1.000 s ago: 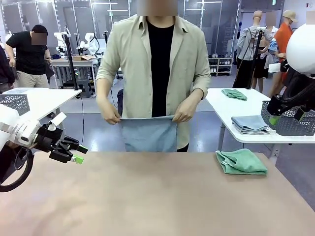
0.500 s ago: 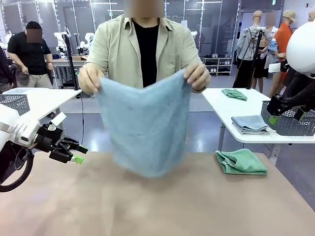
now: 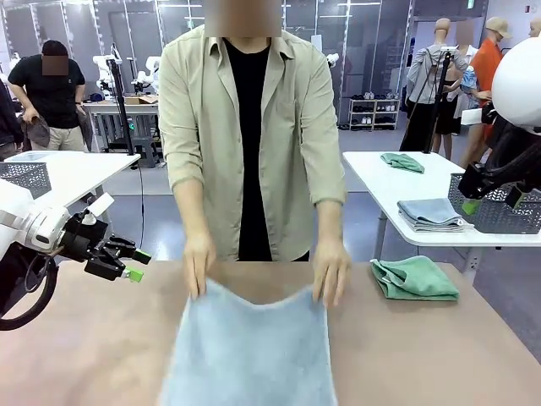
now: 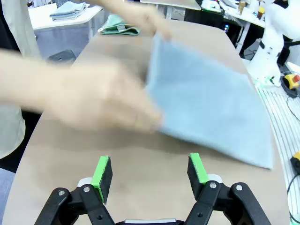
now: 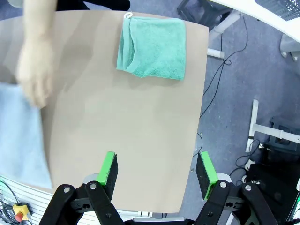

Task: Fold the towels and place them in the basket.
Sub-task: When a person lays out a Towel with hook on the table, fold it in half twice.

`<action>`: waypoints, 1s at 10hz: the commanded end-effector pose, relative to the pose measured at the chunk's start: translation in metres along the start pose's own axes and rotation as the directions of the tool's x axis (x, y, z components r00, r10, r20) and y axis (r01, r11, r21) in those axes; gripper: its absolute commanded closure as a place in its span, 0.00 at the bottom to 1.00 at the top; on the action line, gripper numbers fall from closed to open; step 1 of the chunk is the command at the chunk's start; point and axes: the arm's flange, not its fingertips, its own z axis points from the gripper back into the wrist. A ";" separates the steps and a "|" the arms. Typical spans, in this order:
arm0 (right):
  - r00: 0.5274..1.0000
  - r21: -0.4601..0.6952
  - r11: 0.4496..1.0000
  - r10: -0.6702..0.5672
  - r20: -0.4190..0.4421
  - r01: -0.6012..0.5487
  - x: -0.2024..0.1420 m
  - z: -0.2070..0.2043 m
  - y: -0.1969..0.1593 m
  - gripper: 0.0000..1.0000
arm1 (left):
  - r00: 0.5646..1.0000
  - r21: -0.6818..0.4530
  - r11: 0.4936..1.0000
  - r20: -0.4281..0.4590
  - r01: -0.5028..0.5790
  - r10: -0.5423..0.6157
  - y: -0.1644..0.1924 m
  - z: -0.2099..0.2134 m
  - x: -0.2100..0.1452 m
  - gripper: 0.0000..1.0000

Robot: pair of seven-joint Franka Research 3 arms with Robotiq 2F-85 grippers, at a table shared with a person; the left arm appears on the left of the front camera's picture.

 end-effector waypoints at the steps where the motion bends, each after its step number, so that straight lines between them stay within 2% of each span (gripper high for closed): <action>1: 1.000 -0.007 1.000 -0.003 -0.001 0.003 0.003 0.000 -0.001 0.16 | 1.000 0.000 1.000 0.000 0.003 -0.003 0.000 0.000 0.000 0.18; 10: 1.000 -0.007 1.000 -0.003 -0.001 0.003 0.003 0.000 -0.001 0.16 | 1.000 0.000 1.000 0.000 0.003 -0.003 0.000 0.000 0.000 0.18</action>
